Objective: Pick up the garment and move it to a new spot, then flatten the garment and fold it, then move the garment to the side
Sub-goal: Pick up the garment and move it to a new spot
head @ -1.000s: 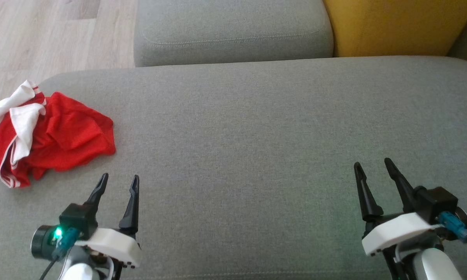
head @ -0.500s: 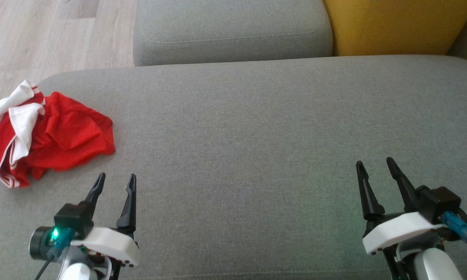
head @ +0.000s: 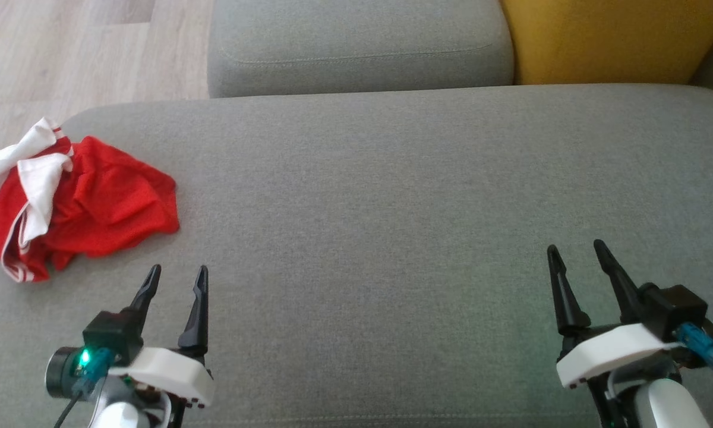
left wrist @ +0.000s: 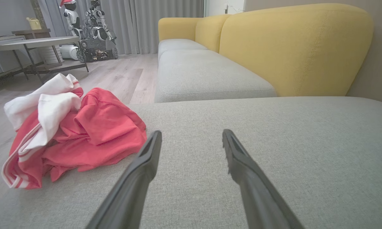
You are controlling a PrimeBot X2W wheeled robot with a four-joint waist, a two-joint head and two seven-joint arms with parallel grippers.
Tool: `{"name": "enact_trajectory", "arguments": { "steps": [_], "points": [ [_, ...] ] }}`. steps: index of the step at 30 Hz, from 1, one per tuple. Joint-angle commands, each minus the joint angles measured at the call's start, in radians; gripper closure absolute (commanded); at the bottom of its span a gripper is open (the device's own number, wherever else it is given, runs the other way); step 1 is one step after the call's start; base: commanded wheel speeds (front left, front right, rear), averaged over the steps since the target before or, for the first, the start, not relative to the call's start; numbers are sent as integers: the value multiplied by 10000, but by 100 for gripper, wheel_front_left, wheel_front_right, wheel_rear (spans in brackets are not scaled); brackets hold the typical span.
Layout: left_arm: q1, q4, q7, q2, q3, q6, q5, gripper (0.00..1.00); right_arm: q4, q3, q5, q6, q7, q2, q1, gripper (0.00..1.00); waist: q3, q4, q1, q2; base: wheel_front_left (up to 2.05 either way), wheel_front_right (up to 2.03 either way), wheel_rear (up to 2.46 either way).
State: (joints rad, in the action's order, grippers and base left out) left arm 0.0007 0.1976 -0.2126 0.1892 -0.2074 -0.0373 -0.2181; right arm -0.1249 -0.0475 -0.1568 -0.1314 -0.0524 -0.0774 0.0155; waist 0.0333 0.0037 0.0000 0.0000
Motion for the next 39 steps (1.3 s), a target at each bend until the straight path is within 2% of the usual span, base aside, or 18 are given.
{"name": "enact_trajectory", "arguments": {
  "steps": [1,24,30,39],
  "points": [
    [-436,-300,-10,206,393,-95,-110,0,443,-129,120,7,-26,-37,-198,0,-13,142,0,0,0,0,0],
    [-606,-390,-114,477,762,-408,-405,0,1305,-428,376,7,320,124,-163,0,-137,3330,0,0,0,0,0],
    [-571,-417,-150,507,795,-430,-502,0,1334,-445,400,7,329,151,-182,0,-171,3715,0,0,0,0,0],
    [-581,-470,-185,503,759,-523,-549,0,1286,-453,388,7,313,174,-224,0,-232,3795,0,0,0,0,0]
  ]
}}
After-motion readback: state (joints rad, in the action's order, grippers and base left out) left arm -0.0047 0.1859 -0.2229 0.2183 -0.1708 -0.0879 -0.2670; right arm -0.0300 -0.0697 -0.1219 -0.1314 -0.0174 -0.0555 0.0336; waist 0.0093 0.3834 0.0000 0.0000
